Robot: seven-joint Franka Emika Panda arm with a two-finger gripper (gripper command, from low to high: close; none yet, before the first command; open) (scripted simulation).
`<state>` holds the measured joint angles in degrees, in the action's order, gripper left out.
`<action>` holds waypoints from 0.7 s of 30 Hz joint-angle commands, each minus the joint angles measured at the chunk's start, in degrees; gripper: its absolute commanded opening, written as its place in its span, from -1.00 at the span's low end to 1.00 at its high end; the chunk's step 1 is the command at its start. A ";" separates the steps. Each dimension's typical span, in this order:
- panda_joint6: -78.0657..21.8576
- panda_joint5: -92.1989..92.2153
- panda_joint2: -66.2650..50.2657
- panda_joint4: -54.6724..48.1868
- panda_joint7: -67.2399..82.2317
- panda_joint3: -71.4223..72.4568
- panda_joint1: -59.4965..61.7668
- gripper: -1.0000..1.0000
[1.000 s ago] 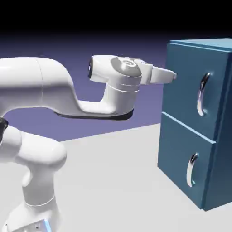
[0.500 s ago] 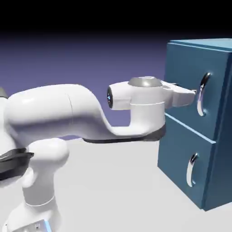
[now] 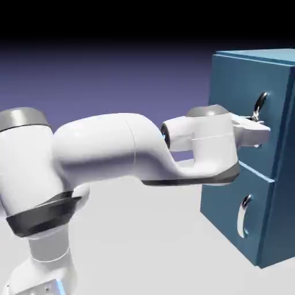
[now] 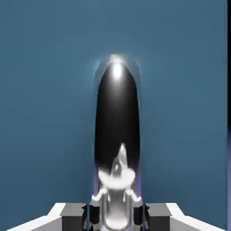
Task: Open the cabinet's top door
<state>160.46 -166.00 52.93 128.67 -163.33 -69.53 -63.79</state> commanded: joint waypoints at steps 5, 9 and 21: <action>-6.54 4.83 -3.89 7.93 -2.67 8.32 10.38 -1.00; -11.79 10.88 -5.30 14.02 -2.68 16.28 18.65 -1.00; -22.41 30.29 -6.24 25.92 -2.69 41.19 39.16 -1.00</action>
<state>138.10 -135.81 46.69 154.58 -166.01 -28.35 -24.63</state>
